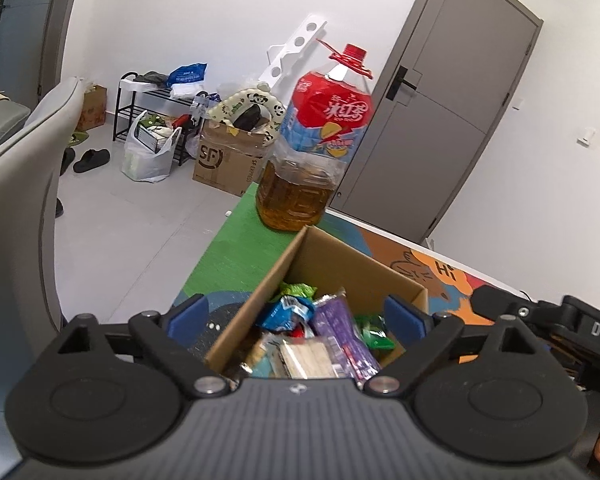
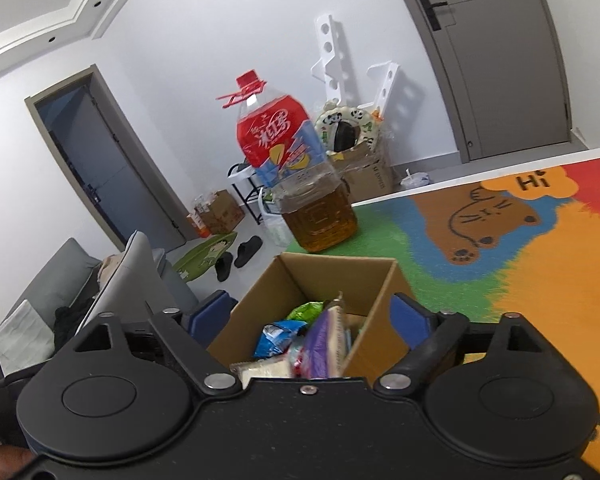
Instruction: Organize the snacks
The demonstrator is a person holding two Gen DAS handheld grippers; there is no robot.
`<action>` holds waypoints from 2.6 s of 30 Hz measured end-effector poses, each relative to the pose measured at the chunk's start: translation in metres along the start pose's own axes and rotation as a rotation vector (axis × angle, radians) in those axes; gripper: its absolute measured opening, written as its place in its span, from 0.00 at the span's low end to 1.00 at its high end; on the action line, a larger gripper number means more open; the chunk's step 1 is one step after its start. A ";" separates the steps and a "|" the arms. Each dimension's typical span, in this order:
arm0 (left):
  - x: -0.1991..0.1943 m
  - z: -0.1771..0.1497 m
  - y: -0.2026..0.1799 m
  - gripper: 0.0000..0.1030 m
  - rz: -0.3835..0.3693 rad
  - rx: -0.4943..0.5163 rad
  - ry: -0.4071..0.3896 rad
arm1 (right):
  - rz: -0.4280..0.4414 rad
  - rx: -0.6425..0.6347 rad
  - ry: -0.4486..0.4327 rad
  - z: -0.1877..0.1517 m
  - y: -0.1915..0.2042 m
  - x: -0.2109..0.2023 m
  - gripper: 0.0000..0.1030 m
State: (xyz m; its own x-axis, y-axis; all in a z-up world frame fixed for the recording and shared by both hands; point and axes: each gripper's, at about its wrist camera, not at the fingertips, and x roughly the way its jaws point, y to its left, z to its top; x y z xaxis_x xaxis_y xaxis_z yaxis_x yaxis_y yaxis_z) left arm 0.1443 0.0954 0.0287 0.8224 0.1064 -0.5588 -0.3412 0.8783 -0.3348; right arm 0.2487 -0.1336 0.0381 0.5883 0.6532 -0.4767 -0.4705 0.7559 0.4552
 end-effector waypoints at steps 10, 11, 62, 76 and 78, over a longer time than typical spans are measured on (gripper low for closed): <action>-0.017 -0.014 -0.026 0.97 -0.037 0.058 0.019 | -0.041 0.008 -0.029 -0.008 -0.017 -0.038 1.00; -0.019 -0.015 -0.028 0.98 -0.039 0.062 0.019 | -0.042 0.014 -0.031 -0.009 -0.019 -0.042 1.00; -0.127 -0.064 -0.032 1.00 -0.035 0.278 -0.025 | -0.157 -0.128 -0.046 -0.058 0.000 -0.162 1.00; -0.128 -0.065 -0.032 1.00 -0.030 0.279 -0.029 | -0.153 -0.133 -0.021 -0.063 0.000 -0.159 1.00; -0.128 -0.065 -0.032 1.00 -0.030 0.282 -0.027 | -0.150 -0.136 -0.018 -0.062 0.000 -0.159 1.00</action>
State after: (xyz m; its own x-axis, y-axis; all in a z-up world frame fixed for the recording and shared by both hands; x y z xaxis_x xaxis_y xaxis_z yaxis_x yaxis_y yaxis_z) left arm 0.0205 0.0235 0.0611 0.8435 0.0880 -0.5299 -0.1798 0.9758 -0.1241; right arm 0.1141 -0.2342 0.0669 0.6693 0.5333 -0.5174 -0.4608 0.8442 0.2739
